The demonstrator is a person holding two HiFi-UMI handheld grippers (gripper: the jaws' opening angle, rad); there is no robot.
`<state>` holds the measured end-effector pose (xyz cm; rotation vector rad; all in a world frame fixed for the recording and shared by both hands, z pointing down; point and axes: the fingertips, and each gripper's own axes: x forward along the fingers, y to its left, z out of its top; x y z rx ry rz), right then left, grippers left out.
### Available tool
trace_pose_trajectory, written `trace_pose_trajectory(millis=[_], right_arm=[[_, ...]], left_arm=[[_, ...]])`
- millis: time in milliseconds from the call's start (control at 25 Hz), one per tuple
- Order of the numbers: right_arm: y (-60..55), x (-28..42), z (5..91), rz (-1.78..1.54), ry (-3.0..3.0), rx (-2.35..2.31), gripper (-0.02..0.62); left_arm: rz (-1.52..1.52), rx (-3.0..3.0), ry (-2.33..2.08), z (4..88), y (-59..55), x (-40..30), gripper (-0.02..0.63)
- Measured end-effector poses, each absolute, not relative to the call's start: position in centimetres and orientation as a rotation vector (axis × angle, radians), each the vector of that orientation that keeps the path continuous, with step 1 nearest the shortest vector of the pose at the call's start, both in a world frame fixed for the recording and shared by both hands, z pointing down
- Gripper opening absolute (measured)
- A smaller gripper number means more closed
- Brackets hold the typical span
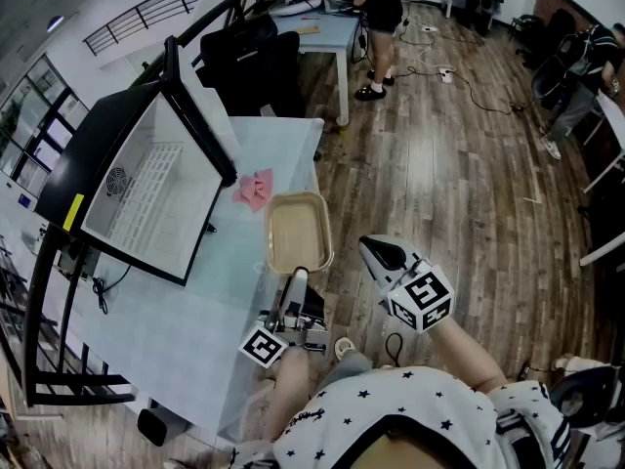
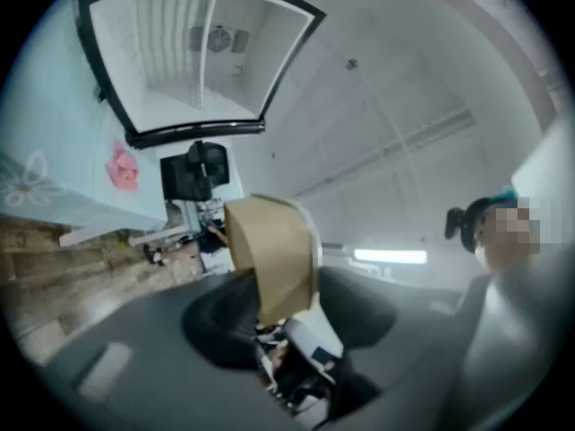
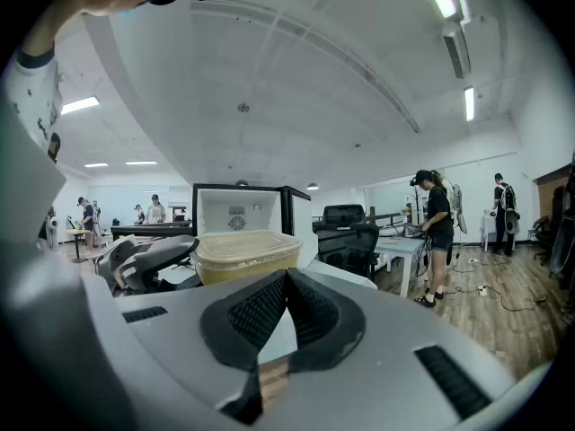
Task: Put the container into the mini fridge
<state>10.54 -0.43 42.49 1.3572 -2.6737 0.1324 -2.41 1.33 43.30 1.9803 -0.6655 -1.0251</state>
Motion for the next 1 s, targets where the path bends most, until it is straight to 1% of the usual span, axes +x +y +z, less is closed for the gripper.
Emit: trace_pose_trajectory(millis=[280, 560, 720, 1000], right_arm=[[9.9, 12.3, 43.1, 0.176, -2.717, 1.377, 0.02], [18.2, 13.0, 45.5, 0.244, -2.754, 1.319, 0.02], [20.0, 12.8, 45.8, 0.265, -2.776, 1.29, 0.02], [20.3, 12.4, 45.4, 0.264, -2.809, 1.244, 0.021]], left_arm=[[-1.023, 1.979, -0.679, 43.0, 10.8, 0.3, 0.202], [-1.026, 1.94, -0.738, 44.4, 19.3, 1.1, 0.202], [-1.039, 1.931, -0.762, 44.6, 21.5, 0.6, 0.202], [-1.081, 1.929, -0.773, 44.1, 21.7, 0.1, 0.198]])
